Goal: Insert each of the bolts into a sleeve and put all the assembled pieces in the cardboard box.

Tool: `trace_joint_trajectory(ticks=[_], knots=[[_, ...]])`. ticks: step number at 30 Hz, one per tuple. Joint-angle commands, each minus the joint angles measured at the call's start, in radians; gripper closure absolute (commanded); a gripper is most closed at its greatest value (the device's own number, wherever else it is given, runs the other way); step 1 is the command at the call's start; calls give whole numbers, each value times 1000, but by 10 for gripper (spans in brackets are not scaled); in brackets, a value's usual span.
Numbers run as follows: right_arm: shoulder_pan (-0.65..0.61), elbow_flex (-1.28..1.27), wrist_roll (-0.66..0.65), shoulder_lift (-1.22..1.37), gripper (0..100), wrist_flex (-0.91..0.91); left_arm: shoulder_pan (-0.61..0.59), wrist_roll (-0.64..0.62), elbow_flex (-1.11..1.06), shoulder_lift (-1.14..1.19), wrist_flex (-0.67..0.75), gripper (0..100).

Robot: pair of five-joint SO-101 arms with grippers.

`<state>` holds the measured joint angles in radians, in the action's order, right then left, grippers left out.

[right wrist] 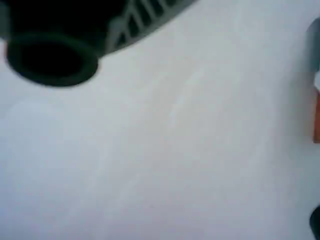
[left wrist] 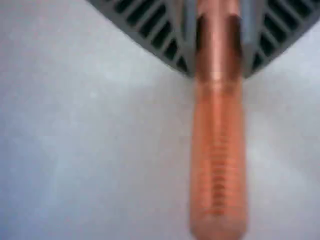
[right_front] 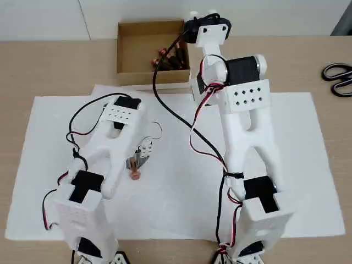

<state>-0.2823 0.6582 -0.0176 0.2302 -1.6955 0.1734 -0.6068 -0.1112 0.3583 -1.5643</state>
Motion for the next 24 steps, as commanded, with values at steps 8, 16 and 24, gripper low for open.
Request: trace_joint_trajectory(ticks=[8,16,24], knots=[[2,5,-5,-67,996,8,12,178,315,-12,-190,994],[22,5,-3,-67,996,8,-61,448,367,-184,-172,993],[24,5,-3,-67,995,10,-84,1103,318,-410,-190,994]])
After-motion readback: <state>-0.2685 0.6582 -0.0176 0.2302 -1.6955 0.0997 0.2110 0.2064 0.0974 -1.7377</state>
